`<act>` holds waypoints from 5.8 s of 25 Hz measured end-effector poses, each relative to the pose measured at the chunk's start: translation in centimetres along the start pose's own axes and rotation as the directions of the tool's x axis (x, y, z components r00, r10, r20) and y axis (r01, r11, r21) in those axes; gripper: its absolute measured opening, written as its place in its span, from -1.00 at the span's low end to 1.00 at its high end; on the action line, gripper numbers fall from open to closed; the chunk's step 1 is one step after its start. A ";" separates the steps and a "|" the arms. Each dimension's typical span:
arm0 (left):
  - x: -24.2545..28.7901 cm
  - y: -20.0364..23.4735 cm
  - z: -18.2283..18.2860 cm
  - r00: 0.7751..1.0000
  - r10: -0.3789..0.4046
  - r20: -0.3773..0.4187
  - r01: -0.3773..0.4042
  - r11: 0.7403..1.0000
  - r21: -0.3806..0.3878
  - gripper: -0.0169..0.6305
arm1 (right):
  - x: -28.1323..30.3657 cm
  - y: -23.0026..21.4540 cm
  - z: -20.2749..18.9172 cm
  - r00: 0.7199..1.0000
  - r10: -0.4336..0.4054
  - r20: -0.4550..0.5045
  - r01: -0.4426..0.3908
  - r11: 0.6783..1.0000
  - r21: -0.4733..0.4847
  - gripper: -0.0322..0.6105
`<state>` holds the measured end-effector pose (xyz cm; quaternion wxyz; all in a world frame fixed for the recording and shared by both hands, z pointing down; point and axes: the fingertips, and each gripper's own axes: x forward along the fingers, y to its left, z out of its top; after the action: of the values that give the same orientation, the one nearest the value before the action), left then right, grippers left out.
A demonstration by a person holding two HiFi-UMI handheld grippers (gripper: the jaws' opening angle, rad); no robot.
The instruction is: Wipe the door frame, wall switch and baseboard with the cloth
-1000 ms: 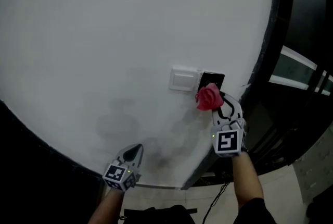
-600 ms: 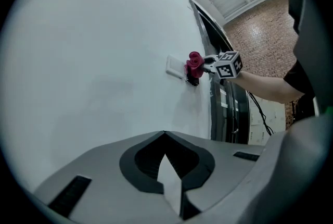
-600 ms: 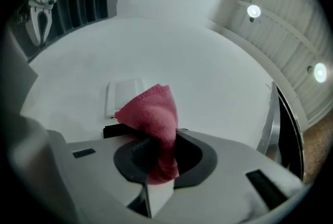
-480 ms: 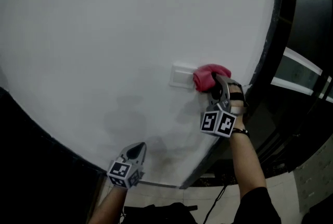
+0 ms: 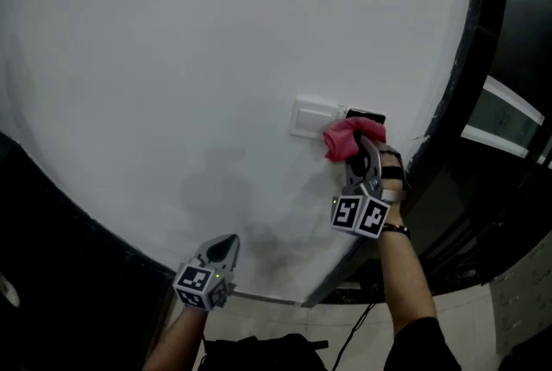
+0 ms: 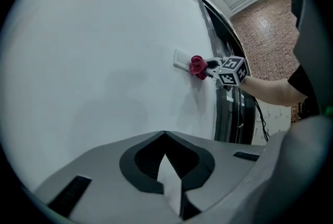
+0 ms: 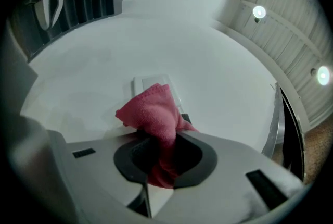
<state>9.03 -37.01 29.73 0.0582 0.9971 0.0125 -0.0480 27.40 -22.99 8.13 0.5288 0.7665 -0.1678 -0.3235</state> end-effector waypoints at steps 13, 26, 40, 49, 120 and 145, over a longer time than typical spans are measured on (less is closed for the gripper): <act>0.9 -0.6 -0.8 0.999 -0.036 -0.025 0.037 0.999 0.012 -0.97 | -1.1 2.8 -1.4 0.999 0.044 -0.026 -0.043 0.998 0.048 -0.71; 1.3 -0.1 -1.0 0.999 -0.033 -0.020 0.033 0.999 0.002 -0.98 | -1.1 0.6 4.0 0.996 0.067 0.064 -0.075 0.989 0.131 -0.71; 0.4 2.1 -1.0 1.000 0.013 -0.015 -0.013 1.000 -0.008 -0.98 | 3.3 0.2 9.6 1.000 0.027 -0.001 -0.027 0.998 -0.049 -0.71; -0.1 2.7 -1.1 1.000 0.021 -0.018 -0.021 1.000 -0.014 -0.98 | 2.7 3.2 9.2 0.998 0.055 -0.032 -0.058 0.995 -0.081 -0.71; 0.9 2.5 -2.5 0.998 -0.020 -0.062 0.018 1.000 -0.024 -0.98 | 2.2 5.1 8.0 0.992 0.122 -0.038 -0.121 0.992 0.032 -0.71; 3.9 -1.8 -3.2 0.991 -0.110 -0.077 0.109 0.994 -0.020 -0.98 | -0.8 -7.1 1.8 0.981 -0.177 -0.083 0.176 0.984 -0.025 -0.71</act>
<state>13.17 -34.77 32.29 0.0627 0.9955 0.0699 -0.0121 25.00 -21.03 1.44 0.5112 0.7868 -0.0737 -0.3379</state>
